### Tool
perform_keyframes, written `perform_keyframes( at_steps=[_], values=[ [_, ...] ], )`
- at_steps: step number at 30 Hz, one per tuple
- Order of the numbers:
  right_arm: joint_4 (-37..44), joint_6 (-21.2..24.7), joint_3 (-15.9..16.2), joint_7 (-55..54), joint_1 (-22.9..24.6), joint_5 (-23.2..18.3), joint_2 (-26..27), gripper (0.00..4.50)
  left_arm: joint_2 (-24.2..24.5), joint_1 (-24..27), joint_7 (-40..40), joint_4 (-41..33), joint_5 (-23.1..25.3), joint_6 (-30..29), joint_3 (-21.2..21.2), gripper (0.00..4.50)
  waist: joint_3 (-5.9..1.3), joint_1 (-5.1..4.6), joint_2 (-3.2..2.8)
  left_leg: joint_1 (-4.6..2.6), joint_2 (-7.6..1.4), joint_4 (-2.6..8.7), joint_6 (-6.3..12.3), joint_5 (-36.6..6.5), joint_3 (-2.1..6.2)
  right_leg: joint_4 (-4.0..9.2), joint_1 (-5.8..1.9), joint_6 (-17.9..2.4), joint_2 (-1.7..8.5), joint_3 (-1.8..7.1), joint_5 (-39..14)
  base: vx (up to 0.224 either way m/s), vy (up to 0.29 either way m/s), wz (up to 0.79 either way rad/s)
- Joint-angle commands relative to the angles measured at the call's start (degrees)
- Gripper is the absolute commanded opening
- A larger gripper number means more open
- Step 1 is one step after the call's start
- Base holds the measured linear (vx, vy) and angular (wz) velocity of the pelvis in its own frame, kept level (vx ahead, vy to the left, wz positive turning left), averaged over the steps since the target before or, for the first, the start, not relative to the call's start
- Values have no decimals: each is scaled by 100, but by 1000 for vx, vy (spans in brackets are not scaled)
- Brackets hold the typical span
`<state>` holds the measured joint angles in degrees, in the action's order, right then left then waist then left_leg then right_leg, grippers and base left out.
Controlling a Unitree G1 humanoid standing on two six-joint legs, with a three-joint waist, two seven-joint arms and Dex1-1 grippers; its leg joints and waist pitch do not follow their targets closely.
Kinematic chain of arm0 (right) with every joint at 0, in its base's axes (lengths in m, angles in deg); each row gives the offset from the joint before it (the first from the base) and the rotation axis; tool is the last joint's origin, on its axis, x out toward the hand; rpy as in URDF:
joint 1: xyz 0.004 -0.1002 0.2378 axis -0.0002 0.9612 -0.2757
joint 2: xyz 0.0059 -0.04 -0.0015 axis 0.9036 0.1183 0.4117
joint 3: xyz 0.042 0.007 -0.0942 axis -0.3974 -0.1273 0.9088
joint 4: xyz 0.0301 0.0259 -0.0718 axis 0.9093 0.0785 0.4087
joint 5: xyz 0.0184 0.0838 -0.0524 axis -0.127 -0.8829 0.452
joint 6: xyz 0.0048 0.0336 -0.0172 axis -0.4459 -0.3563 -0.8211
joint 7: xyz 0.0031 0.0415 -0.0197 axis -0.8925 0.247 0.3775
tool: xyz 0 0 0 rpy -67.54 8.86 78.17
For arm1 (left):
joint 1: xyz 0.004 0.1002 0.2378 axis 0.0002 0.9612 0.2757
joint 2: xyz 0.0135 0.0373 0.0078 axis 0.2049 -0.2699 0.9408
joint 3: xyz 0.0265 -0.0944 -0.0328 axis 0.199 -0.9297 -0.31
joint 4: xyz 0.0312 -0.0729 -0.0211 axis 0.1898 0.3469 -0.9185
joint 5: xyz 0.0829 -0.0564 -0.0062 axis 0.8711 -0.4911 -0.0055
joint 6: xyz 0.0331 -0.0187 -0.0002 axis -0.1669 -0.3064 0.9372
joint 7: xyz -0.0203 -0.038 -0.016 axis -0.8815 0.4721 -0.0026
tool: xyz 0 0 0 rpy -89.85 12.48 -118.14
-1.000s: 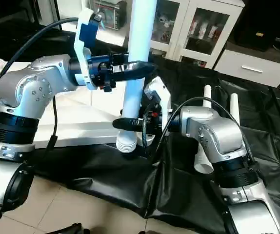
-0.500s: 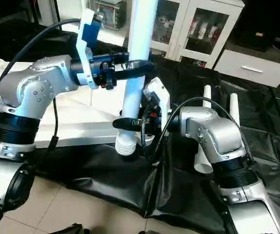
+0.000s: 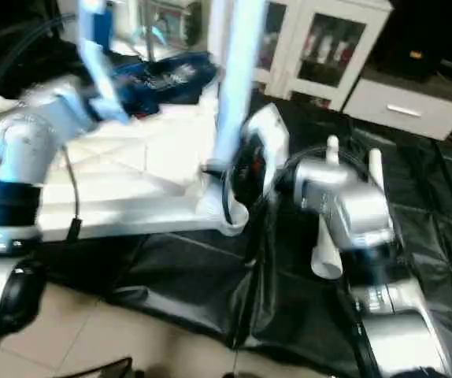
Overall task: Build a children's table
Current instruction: Pick table leg
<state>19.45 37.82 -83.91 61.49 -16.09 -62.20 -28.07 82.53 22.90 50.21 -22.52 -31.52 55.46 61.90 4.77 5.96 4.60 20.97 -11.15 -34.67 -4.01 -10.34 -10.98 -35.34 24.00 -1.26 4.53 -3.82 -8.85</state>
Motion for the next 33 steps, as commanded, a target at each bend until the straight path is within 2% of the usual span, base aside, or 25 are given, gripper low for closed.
perform_keyframes(
  at_steps=[1,2,3,4,6,7,8,9,11,15,16,17,19,20,22,24,25,28,29,31,33],
  values=[
    [-269,-249,-362,-360,-111,96,-9,183,232,277,170,108,426,380,93,336,-500,-31,-144,-101,-157,396,-386,-983,76,333,-347,-1100,332,255,-1040,0,0,0],
    [-317,-283,-379,-370,-116,93,-13,183,363,403,242,126,670,577,295,336,-504,-35,-137,-101,-161,399,-377,-971,85,332,-354,-1075,331,254,-1010,0,0,0],
    [-389,-349,-399,-368,-109,90,-19,183,581,607,357,168,1109,869,721,336,-508,-62,-108,-102,-170,403,-333,-901,83,313,-353,-1039,323,255,-909,0,0,0],
    [-389,-349,-399,-368,-109,90,-19,183,581,607,357,168,1109,869,721,336,-513,-73,-136,-113,-174,403,-277,-821,84,302,-345,-1018,317,258,-819,0,0,0],
    [-523,-439,-433,-337,-103,88,-15,183,780,854,479,284,1689,1297,1337,336,-513,-91,-102,-108,-187,401,-170,-655,71,272,-340,-1094,318,264,-592,0,0,0],
    [-523,-439,-433,-337,-103,88,-15,183,780,854,479,284,1689,1297,1337,336,-513,-91,-102,-108,-187,401,-170,-655,71,272,-340,-1094,318,264,-592,0,0,0],
    [-686,-426,-531,-284,-77,-11,35,183,693,1137,502,601,2221,1819,1966,336,-507,-97,-25,-103,-188,396,-101,-597,49,279,-335,-1159,325,272,-561,0,0,0],
    [-716,-402,-551,-224,-53,-54,48,183,628,1225,476,769,2434,2038,2198,336,-495,-92,-44,-94,-185,401,-90,-633,50,285,-336,-1139,331,276,-650,0,0,0],
    [-723,-390,-584,-152,-16,-83,82,183,519,1312,461,1065,2763,2430,2443,336,-502,-87,-31,-95,-189,399,-80,-676,43,304,-344,-1080,358,289,-795,0,0,0],
    [-591,-338,-551,-108,78,-100,77,183,348,1324,372,1600,3204,2960,2702,336,-504,-94,-21,-84,-189,397,-63,-665,53,311,-347,-1082,368,284,-798,0,0,0],
    [-562,-327,-546,-105,93,-107,74,183,331,1314,434,1709,3254,3036,2778,336,-501,-96,-16,-83,-188,397,-65,-683,50,315,-347,-1086,369,287,-815,0,0,0],
    [-541,-318,-542,-99,105,-111,69,183,313,1300,491,1813,3289,3105,2838,336,-503,-100,-45,-89,-191,401,-81,-724,56,315,-345,-1100,370,284,-847,0,0,0],
    [-515,-307,-541,-95,121,-116,70,183,283,1274,494,1933,3304,3155,2858,336,-500,-109,-35,-92,-195,402,-92,-765,56,313,-338,-1119,368,281,-867,0,0,0],
    [-480,-294,-540,-94,141,-121,72,183,268,1244,472,2045,3347,3219,2884,309,-498,-107,-33,-101,-194,400,-79,-812,52,324,-327,-1145,366,282,-895,0,0,0],
    [-347,-240,-520,-57,224,-141,78,183,219,1129,364,2400,3470,3421,2885,302,-506,-102,-60,-111,-193,398,-81,-831,47,327,-325,-1154,359,283,-854,0,0,0],
    [-255,-203,-490,-18,289,-147,78,183,197,1044,302,2644,3575,3567,2872,288,-515,-91,-47,-104,-195,398,-59,-797,59,316,-342,-1150,369,281,-768,0,0,0],
    [-215,-186,-472,8,318,-149,74,183,197,1010,323,2740,3626,3639,2871,271,-518,-86,-76,-114,-201,400,-72,-826,59,321,-334,-1180,371,277,-739,0,0,0],
    [-83,-111,-416,110,411,-160,43,183,198,881,448,3027,3726,3804,2883,254,-522,-77,-66,-113,-202,402,-61,-829,68,306,-345,-1229,377,273,-680,0,0,0],
    [-83,-111,-416,110,411,-160,43,183,198,881,448,3027,3726,3804,2883,243,-531,-74,-90,-117,-203,401,-73,-842,70,303,-348,-1247,381,272,-676,0,0,0],
    [-73,-114,-399,134,420,-148,34,183,185,825,476,3131,3745,3853,2900,243,-527,-72,-76,-116,-204,399,-99,-883,62,311,-345,-1286,389,274,-697,0,0,0],
    [-37,-93,-397,145,437,-145,34,183,145,750,496,3299,3778,3936,2899,212,-530,-67,-74,-122,-201,398,-115,-944,61,316,-346,-1290,390,274,-772,0,0,0]
  ],
)
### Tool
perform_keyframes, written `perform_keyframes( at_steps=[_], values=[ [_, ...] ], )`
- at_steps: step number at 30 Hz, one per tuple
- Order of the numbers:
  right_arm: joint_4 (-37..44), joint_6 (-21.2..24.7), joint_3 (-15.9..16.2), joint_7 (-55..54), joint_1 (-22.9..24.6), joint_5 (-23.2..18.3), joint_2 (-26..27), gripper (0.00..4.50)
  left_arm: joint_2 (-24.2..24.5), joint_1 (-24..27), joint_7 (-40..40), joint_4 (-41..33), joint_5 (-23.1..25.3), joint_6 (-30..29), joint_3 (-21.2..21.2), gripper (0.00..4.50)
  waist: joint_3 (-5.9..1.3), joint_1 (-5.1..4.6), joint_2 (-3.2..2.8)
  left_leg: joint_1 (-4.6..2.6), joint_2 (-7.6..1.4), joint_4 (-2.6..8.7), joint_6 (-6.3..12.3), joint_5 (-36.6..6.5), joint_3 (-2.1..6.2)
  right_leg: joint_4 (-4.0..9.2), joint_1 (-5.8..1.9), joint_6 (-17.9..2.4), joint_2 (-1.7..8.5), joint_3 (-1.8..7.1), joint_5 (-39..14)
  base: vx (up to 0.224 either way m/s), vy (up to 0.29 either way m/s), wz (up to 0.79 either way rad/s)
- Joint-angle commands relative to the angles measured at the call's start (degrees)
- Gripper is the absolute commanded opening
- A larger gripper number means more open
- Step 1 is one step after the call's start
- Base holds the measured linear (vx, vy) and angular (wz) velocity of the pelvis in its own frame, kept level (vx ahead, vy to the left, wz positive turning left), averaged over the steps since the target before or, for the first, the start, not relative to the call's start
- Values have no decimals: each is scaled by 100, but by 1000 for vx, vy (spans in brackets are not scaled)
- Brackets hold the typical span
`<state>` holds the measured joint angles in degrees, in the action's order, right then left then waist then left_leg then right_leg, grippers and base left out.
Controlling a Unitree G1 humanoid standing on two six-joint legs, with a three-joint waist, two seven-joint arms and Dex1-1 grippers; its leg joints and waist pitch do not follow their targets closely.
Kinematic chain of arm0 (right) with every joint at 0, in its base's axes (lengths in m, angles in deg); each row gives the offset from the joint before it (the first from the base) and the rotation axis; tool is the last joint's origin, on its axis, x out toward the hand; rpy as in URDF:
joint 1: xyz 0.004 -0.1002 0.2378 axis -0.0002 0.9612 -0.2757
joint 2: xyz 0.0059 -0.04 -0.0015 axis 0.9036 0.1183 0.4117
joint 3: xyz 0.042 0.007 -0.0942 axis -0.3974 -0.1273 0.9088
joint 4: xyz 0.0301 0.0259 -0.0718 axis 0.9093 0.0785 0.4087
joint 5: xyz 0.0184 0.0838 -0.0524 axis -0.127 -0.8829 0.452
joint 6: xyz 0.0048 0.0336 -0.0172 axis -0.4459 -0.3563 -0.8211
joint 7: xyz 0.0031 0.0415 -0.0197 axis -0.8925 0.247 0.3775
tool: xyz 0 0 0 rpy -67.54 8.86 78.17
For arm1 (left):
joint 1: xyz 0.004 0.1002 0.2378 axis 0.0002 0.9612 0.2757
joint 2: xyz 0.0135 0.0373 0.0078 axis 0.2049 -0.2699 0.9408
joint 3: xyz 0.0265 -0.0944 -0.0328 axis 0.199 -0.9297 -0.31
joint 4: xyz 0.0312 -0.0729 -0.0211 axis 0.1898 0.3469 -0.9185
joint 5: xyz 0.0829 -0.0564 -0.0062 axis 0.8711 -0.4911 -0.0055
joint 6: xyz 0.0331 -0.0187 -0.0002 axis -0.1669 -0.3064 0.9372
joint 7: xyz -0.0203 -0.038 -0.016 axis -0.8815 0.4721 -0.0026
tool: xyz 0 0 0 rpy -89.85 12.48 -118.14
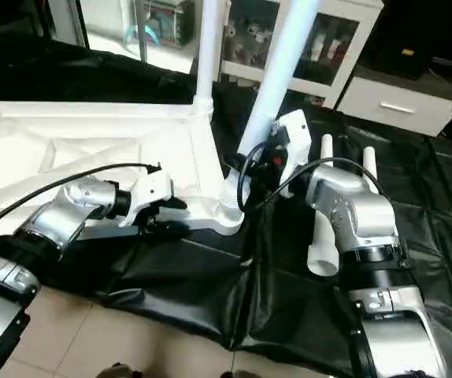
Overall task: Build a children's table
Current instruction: Pick table leg
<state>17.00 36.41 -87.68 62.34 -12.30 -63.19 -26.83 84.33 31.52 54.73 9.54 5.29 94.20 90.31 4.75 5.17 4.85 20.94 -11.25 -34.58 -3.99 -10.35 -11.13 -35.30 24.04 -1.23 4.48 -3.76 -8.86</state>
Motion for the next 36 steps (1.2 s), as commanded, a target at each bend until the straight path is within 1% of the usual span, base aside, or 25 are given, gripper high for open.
perform_keyframes(
  at_steps=[1,2,5,8,10,12,13,15,16,23,24,25,27,28,29,31,32,36],
  values=[
    [233,65,-15,71,71,-47,-91,183,-55,-145,98,177,121,88,70,212,-536,17,-108,-123,-191,387,-124,-930,78,313,-351,-1295,400,268,-775,0,0,0],
    [236,67,-14,73,72,-47,-92,183,-57,-148,109,185,124,89,73,208,-531,15,-104,-119,-191,391,-122,-919,80,314,-351,-1290,393,267,-769,0,0,0],
    [305,103,5,108,108,-37,-100,183,-49,-198,301,305,245,138,153,170,-542,21,-108,-119,-200,391,-126,-901,85,298,-359,-1314,404,266,-665,0,0,0],
    [291,95,4,127,109,-20,-102,183,-4,-208,442,341,333,157,184,153,-551,27,-106,-118,-200,384,-111,-870,82,292,-363,-1357,411,269,-604,0,0,0],
    [275,81,7,131,111,-13,-101,183,33,-206,454,342,385,154,216,125,-544,25,-103,-121,-202,387,-114,-915,81,298,-358,-1360,411,269,-656,0,0,0],
    [261,73,5,133,112,-4,-96,183,45,-200,479,350,405,172,220,118,-533,18,-88,-106,-202,394,-124,-939,87,304,-366,-1333,416,267,-762,0,0,0],
    [252,69,3,136,118,6,-90,183,50,-189,509,351,413,171,212,111,-532,15,-83,-112,-202,392,-127,-953,85,310,-360,-1316,418,269,-813,0,0,0],
    [243,60,3,136,129,25,-76,183,53,-170,555,364,449,165,205,89,-534,20,-92,-120,-204,390,-124,-938,83,309,-352,-1323,417,271,-810,0,0,0],
    [236,57,2,131,128,30,-67,183,55,-157,545,379,481,152,212,89,-524,18,-84,-121,-205,393,-124,-962,82,314,-345,-1323,414,270,-826,0,0,0],
    [236,57,2,131,128,30,-67,183,55,-157,545,379,481,152,212,89,-523,18,-88,-122,-204,395,-125,-993,85,320,-343,-1291,415,270,-917,0,0,0],
    [235,58,1,127,127,31,-62,183,57,-147,537,387,505,145,216,83,-520,17,-85,-120,-205,396,-127,-995,85,323,-342,-1291,415,270,-918,0,0,0],
    [259,28,75,102,177,101,-46,183,49,-105,519,360,526,126,215,67,-489,9,-54,-109,-201,402,-110,-1000,79,335,-331,-1282,412,274,-930,0,0,0],
    [282,3,138,80,221,159,-33,183,40,-71,506,334,534,111,208,51,-490,15,-74,-116,-203,404,-106,-1004,83,334,-328,-1268,416,273,-986,0,0,0],
    [297,-12,174,65,249,190,-18,183,25,-52,498,322,519,112,186,46,-494,11,-72,-117,-204,403,-109,-1038,86,337,-332,-1256,417,271,-1035,0,0,0],
    [332,-11,197,41,282,203,5,183,3,-28,476,297,498,127,159,36,-484,6,-55,-117,-206,407,-105,-1047,85,346,-324,-1245,415,271,-1063,0,0,0],
    [360,4,208,10,303,203,39,183,-29,-6,471,262,465,134,123,14,-483,6,-63,-118,-206,406,-100,-1068,87,358,-323,-1218,424,274,-1143,0,0,0],
    [349,12,247,-7,308,231,60,183,-62,16,488,214,437,124,94,8,-467,-1,-50,-117,-209,413,-99,-1080,88,360,-312,-1195,416,274,-1185,0,0,0],
    [246,-46,267,-37,296,296,100,183,-97,59,527,153,459,109,65,0,-447,2,-52,-126,-209,418,-104,-1177,89,395,-297,-1127,425,277,-1425,0,0,0]
  ],
)
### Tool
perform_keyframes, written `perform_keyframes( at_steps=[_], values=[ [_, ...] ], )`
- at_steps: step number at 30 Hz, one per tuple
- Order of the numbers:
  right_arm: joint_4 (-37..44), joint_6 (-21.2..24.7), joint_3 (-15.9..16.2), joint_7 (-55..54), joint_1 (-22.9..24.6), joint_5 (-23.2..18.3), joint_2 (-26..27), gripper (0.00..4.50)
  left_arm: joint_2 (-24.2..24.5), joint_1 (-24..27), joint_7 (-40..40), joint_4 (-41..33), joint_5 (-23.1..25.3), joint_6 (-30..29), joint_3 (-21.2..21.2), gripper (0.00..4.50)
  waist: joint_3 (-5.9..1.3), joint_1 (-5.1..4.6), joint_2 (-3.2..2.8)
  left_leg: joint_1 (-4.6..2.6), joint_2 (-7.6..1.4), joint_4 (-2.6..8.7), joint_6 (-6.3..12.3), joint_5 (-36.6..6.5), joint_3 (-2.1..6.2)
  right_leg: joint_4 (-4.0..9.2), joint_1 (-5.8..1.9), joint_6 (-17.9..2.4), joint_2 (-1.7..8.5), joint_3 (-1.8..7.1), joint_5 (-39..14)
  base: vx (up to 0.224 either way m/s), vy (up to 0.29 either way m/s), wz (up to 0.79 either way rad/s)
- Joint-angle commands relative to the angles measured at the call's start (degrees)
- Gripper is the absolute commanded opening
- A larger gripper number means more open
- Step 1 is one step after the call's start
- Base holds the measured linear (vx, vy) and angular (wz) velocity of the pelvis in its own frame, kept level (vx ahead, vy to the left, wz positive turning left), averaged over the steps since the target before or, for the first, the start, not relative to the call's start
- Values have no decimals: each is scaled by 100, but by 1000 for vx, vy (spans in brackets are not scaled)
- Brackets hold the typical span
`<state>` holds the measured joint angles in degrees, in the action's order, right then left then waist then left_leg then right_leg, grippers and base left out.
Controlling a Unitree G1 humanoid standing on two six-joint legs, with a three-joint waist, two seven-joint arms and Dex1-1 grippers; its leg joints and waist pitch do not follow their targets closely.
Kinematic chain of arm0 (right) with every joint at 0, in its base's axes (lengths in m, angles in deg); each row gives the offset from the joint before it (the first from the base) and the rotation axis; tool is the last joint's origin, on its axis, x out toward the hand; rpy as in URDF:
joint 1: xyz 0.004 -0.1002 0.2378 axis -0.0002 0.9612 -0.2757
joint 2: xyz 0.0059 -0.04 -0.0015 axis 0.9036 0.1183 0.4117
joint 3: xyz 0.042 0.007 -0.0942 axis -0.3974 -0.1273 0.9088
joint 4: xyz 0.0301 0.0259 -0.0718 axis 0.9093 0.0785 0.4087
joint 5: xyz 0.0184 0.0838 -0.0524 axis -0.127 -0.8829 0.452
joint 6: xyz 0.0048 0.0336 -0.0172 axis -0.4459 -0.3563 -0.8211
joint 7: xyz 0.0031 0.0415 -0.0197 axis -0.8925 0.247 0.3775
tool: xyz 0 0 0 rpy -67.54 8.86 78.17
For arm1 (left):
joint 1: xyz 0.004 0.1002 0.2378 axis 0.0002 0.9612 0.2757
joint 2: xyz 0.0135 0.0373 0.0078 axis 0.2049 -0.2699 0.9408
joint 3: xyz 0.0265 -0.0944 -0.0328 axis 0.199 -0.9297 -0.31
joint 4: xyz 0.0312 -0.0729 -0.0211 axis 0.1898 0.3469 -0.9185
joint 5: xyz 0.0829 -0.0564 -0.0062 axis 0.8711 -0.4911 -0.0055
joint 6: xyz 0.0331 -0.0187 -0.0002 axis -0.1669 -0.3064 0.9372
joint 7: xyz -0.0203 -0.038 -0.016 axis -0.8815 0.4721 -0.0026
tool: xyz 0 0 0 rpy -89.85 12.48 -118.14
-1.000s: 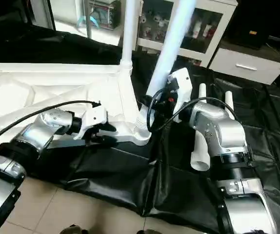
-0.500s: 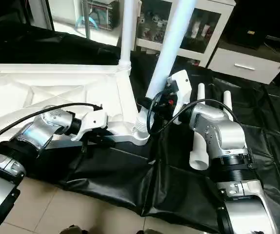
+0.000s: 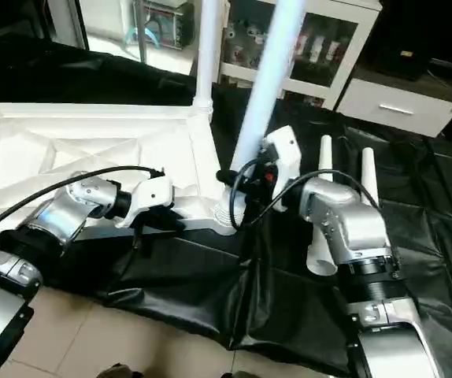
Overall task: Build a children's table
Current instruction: Pick table leg
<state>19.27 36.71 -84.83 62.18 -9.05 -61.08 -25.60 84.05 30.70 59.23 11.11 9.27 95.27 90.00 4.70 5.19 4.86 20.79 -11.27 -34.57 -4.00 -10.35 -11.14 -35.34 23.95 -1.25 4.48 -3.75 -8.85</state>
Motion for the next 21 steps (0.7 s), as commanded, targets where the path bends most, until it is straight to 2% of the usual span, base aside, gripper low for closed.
perform_keyframes(
  at_steps=[1,5,11,21],
  values=[
    [12,-77,-24,-26,-32,84,-14,183,-71,147,80,-11,61,2,99,0,-443,-3,-56,-108,-208,422,-108,-1181,94,398,-288,-1103,420,273,-1452,0,0,0],
    [-69,-158,14,-86,-73,156,45,183,-78,230,175,-135,60,-8,137,0,-441,-9,-51,-103,-211,426,-115,-1191,98,404,-283,-1065,429,274,-1495,0,0,0],
    [-200,-219,68,-124,-159,247,55,183,-80,280,278,-246,83,-58,120,0,-437,-20,-58,-105,-208,432,-94,-1152,93,389,-285,-1116,414,274,-1350,0,0,0],
    [-368,43,237,92,-199,299,34,183,-111,312,362,-327,81,-122,103,0,-430,-32,-56,-114,-211,438,-101,-1225,90,404,-278,-1123,418,278,-1432,0,0,0]
  ],
)
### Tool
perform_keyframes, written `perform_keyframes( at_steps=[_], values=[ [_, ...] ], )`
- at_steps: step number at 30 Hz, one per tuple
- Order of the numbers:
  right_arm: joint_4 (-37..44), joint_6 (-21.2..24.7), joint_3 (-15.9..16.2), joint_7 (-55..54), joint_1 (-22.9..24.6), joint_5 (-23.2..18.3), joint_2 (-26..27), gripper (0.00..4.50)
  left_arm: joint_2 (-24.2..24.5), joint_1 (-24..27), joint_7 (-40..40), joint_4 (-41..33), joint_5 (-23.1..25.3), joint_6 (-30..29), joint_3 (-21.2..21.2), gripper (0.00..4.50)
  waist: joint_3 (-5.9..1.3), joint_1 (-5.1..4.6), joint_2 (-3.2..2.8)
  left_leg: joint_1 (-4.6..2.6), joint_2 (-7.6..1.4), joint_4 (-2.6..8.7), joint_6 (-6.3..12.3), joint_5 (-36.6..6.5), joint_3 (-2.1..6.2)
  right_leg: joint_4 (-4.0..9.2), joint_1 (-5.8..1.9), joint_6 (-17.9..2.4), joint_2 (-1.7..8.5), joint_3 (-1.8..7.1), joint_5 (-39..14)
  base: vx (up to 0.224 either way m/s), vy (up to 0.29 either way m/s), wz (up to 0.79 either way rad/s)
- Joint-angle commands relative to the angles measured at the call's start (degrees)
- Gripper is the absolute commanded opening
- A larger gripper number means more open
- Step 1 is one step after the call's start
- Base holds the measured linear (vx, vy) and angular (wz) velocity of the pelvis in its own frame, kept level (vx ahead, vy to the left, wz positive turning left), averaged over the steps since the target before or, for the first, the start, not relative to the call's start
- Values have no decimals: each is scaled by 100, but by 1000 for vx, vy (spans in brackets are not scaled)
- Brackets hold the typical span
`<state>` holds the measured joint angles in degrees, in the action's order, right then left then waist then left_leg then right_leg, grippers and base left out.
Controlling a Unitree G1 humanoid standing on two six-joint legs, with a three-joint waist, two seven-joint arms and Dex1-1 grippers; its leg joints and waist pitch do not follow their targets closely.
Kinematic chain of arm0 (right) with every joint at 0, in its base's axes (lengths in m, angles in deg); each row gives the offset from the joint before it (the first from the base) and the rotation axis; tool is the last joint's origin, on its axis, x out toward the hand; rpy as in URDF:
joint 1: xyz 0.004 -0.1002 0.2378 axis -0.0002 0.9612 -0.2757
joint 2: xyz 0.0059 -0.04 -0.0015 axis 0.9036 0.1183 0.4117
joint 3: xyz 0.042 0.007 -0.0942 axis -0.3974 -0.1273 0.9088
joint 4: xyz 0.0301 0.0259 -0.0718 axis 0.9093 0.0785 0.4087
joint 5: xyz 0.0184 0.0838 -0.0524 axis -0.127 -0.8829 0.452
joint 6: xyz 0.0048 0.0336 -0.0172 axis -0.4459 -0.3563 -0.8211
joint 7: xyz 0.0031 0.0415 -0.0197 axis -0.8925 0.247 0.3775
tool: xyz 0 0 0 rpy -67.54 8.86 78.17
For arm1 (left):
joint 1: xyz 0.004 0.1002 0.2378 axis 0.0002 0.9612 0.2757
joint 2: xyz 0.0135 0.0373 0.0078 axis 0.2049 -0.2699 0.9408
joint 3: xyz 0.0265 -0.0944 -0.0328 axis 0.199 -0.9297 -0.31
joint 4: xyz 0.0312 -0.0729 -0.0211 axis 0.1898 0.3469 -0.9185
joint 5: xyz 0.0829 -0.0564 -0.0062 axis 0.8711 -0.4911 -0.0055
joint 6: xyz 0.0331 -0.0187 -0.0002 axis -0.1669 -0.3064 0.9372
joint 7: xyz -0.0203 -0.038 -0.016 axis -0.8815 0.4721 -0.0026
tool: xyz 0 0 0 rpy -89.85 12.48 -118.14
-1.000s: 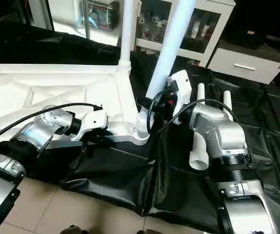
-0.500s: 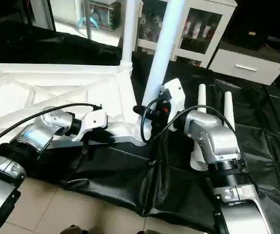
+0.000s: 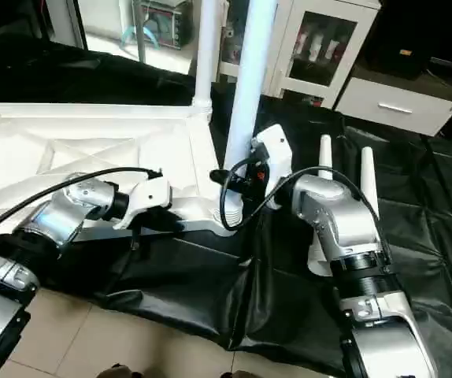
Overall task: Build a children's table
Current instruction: Pick table leg
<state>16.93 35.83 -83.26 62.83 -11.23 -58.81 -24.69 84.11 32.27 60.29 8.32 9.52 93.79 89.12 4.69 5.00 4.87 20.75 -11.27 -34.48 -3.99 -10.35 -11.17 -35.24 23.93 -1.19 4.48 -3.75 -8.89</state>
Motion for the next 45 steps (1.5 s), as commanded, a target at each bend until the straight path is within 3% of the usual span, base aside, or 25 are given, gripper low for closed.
perform_keyframes(
  at_steps=[1,10,15,32,36,45],
  values=[
    [-179,140,71,13,2,62,-35,183,-123,161,261,-69,59,8,187,0,-426,-12,-55,-108,-215,431,-107,-1234,97,398,-276,-1112,423,279,-1472,0,0,0],
    [-611,170,-436,-270,-123,-146,76,182,-109,222,257,-155,79,-54,161,0,-430,-16,-48,-107,-217,434,-103,-1158,92,389,-273,-1132,421,278,-1387,0,0,0],
    [-676,156,-476,-267,-61,-142,42,182,-87,230,261,-163,91,-64,144,0,-434,-5,-48,-108,-216,436,-75,-1084,83,375,-281,-1170,418,278,-1240,0,0,0],
    [-175,-91,-863,-614,967,-337,235,181,-68,225,159,-161,127,-67,58,0,-383,-2,-69,-146,-233,496,-177,-1584,116,492,-233,-937,434,280,-1974,0,0,0],
    [67,-229,-790,-657,1156,-288,242,181,-78,211,107,-141,150,-48,33,0,-381,9,-65,-146,-230,505,-165,-1571,109,485,-236,-963,433,282,-1838,0,0,0],
    [729,-334,-425,-686,1678,-107,261,181,-95,183,-23,-83,192,-9,3,0,-344,-5,-62,-154,-235,540,-185,-1901,137,562,-209,-789,448,288,-2409,0,0,0]
  ],
)
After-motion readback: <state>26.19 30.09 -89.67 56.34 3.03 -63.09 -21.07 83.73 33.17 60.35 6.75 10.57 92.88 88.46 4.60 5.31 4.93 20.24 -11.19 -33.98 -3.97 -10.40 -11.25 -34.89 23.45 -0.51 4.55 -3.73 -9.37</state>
